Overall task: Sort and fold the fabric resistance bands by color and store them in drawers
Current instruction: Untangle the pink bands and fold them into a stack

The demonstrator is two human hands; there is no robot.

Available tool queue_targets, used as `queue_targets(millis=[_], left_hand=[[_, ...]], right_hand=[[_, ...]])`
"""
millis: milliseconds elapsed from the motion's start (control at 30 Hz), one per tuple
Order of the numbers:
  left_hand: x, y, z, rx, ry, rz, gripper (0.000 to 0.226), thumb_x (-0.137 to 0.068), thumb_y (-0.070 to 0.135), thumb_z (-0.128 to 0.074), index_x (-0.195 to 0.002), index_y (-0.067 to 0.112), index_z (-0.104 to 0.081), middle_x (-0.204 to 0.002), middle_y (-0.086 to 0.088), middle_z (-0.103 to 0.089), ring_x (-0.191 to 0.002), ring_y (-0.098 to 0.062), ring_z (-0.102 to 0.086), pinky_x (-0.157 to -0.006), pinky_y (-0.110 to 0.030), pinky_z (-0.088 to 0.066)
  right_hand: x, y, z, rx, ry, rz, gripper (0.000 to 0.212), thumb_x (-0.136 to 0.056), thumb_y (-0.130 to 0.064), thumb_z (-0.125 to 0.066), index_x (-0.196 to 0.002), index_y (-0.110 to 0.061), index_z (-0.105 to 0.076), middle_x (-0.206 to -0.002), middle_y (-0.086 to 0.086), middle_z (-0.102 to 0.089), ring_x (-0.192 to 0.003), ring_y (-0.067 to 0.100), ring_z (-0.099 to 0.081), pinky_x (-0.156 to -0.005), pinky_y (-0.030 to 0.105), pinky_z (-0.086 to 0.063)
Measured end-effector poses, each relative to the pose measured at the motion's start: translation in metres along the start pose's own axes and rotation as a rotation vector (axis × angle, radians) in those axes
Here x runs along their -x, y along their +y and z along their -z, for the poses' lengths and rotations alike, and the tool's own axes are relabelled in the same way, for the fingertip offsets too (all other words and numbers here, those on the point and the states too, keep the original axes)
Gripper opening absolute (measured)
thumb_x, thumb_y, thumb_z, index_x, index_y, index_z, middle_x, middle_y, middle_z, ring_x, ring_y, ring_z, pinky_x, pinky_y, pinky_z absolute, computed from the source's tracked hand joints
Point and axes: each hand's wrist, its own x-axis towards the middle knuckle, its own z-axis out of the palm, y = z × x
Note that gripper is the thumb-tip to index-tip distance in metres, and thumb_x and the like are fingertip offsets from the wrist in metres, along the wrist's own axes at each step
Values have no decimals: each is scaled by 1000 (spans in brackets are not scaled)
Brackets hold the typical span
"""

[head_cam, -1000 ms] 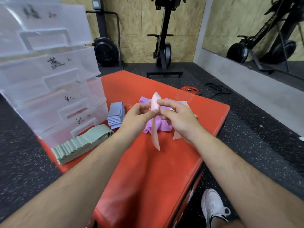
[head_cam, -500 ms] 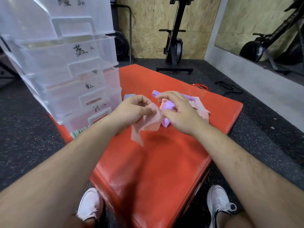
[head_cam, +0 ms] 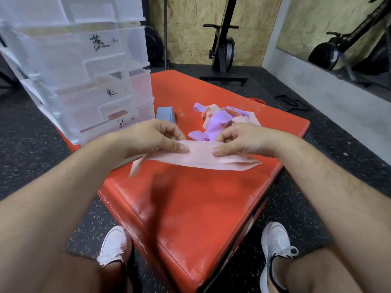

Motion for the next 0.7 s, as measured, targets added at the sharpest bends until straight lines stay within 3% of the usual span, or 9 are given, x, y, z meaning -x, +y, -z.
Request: queue_targets(millis=[67, 167, 333, 467, 567, 700], left_hand=[[2, -8, 3, -66, -25, 37, 46, -60, 49, -87, -91, 18, -73, -81, -9, -64, -73, -14, -55, -72, -32, -39], [8, -22, 5, -111, -93, 89, 45, -61, 39, -90, -92, 12, -74, -81, -8, -66, -75, -14, -57, -67, -20, -43], [19, -44, 8, -126, -131, 203, 42, -60, 44, -88, -88, 15, -75, -78, 0, -69, -72, -9, -59, -66, -23, -43], [23, -66, 9, -215, -92, 291, 18, -79, 21, -81, -92, 10, -73, -69, -1, -68, -64, -13, -61, -58, -24, -45], [23, -82, 5, -234, -58, 327, 14, -84, 12, -76, -96, 10, -69, -70, -3, -68, -64, -14, -64, -56, -26, -47], [20, -87, 4, -203, -6, 316, 15, -85, 7, -75, -97, 11, -68, -71, 0, -67, -67, -13, -64, -58, -29, -50]], right_hand=[[6, 11, 3, -2, 18, -26, 21, -80, -31, -83, -87, -13, -75, -75, -7, -64, -70, 5, -58, -73, 25, -44], [11, 26, 5, 4, -5, -67, 20, -78, -30, -85, -91, -18, -77, -84, -4, -73, -79, 8, -65, -81, 31, -51], [18, 52, 11, -6, -1, -93, 19, -79, -15, -84, -97, -13, -76, -90, 3, -75, -82, 8, -66, -81, 26, -51], [25, 74, 15, 77, 33, -183, 17, -82, -16, -82, -97, -17, -77, -88, -3, -75, -74, 4, -67, -67, 17, -51], [29, 95, 14, -11, 26, -289, 19, -88, -12, -75, -106, -14, -71, -97, 2, -73, -81, 11, -71, -70, 27, -56], [33, 100, 8, 23, 100, -313, 21, -92, -13, -69, -112, -15, -68, -105, 5, -71, -93, 17, -69, -71, 29, -56]])
